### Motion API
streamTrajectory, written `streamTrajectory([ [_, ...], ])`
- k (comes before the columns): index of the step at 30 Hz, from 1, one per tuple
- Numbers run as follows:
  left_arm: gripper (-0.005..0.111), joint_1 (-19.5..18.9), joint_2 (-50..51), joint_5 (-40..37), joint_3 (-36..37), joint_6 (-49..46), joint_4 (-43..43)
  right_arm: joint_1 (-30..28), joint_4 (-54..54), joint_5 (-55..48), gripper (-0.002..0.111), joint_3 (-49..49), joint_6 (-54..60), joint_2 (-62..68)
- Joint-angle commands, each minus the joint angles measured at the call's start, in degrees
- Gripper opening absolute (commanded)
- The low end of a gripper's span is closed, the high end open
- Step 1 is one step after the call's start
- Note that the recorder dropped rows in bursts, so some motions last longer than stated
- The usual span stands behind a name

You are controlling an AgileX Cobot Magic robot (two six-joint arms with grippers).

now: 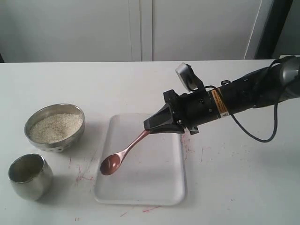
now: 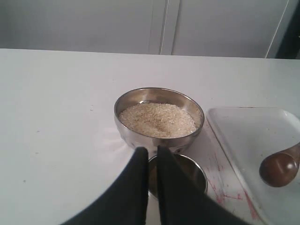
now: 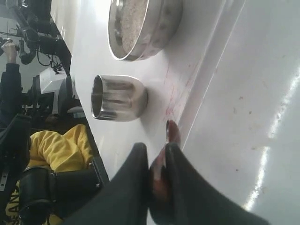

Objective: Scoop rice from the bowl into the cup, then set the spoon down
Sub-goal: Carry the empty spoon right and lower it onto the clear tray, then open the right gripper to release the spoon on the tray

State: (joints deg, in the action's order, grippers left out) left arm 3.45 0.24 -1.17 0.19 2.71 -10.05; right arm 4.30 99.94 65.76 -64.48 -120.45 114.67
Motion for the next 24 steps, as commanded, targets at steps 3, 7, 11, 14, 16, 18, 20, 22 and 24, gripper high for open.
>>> streamTrajectory([
  [3, 0.014, 0.0, -0.2, -0.2, -0.2, 0.1, -0.5, -2.6, 0.0, 1.1, 0.000, -0.3, 0.0, 0.2],
  [7, 0.014, 0.0, -0.2, -0.2, -0.2, 0.1, -0.5, -2.9, 0.0, 3.0, 0.000, -0.3, 0.0, 1.4],
  [11, 0.014, 0.0, -0.2, -0.2, -0.2, 0.1, -0.5, -2.9, 0.0, 3.9, 0.000, -0.3, 0.0, 3.4],
  [14, 0.014, 0.0, -0.2, -0.2, -0.2, 0.1, -0.5, -2.9, 0.0, 4.2, 0.000, -0.3, 0.0, 4.4],
  [16, 0.014, 0.0, -0.2, -0.2, -0.2, 0.1, -0.5, -2.9, 0.0, 4.2, 0.000, -0.3, 0.0, 4.9],
  [18, 0.014, 0.0, -0.2, -0.2, -0.2, 0.1, -0.5, -2.9, 0.0, 4.1, 0.000, -0.3, 0.0, 5.5],
  [20, 0.014, 0.0, -0.2, -0.2, -0.2, 0.1, -0.5, -2.9, 0.0, 4.1, 0.000, -0.3, 0.0, 5.6],
  [22, 0.014, 0.0, -0.2, -0.2, -0.2, 0.1, -0.5, -2.9, 0.0, 4.1, 0.000, -0.3, 0.0, 5.6],
  [24, 0.014, 0.0, -0.2, -0.2, -0.2, 0.1, -0.5, -2.9, 0.0, 4.1, 0.000, -0.3, 0.0, 5.8],
])
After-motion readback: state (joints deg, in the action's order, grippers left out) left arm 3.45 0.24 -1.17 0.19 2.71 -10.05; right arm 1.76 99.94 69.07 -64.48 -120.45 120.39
